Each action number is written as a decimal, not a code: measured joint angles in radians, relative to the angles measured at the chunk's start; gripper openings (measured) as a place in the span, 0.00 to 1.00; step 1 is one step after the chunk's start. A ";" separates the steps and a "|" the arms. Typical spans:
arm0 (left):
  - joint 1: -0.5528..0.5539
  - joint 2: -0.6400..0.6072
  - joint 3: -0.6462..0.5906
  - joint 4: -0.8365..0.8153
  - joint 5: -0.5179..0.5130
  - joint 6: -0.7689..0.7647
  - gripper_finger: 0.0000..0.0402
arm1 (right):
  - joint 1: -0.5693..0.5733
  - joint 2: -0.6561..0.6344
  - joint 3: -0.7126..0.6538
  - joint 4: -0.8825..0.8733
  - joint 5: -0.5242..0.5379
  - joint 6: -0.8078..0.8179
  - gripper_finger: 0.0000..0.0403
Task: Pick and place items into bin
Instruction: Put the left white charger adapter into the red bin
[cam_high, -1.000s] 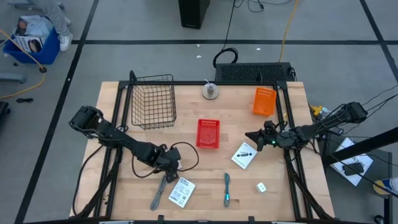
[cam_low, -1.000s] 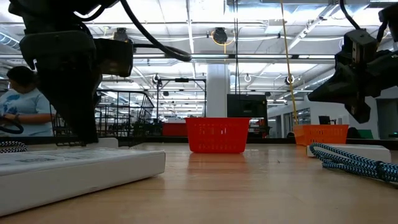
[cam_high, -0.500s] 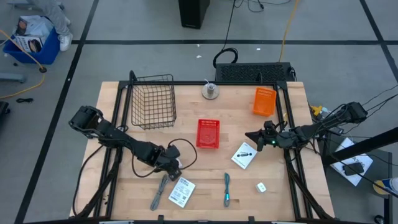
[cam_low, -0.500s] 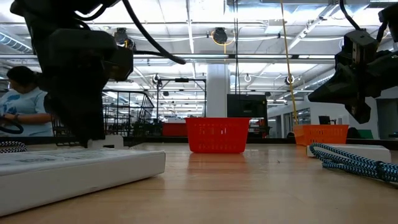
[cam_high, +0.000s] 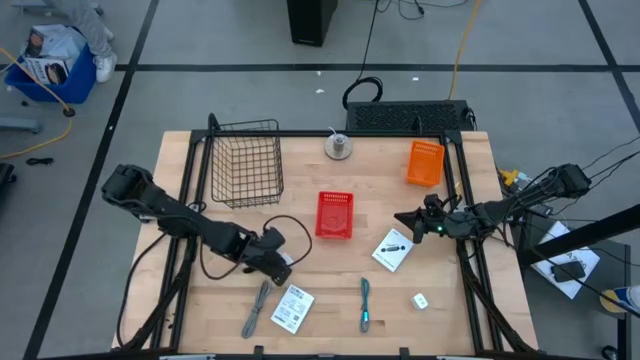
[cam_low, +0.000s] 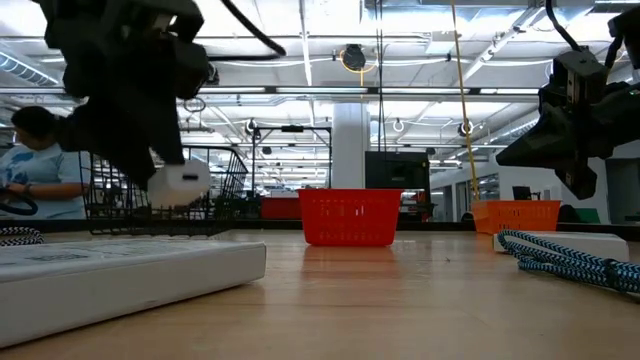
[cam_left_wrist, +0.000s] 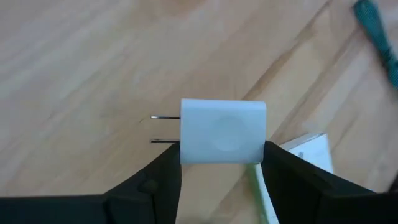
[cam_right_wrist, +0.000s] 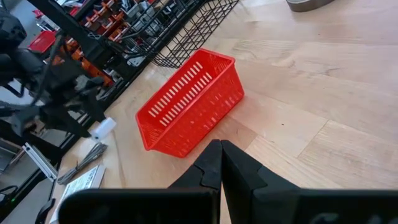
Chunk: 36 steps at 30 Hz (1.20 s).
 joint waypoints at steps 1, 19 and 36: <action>0.000 -0.014 0.000 0.000 -0.012 -0.015 0.50 | 0.000 0.000 0.000 0.000 0.000 0.000 0.00; 0.094 -0.326 0.000 -0.103 -0.326 -0.184 0.54 | 0.000 0.000 0.000 0.000 0.005 -0.001 0.00; 0.445 -0.582 0.000 -0.252 -0.345 -0.089 0.53 | 0.000 0.000 0.000 0.046 0.005 0.000 0.00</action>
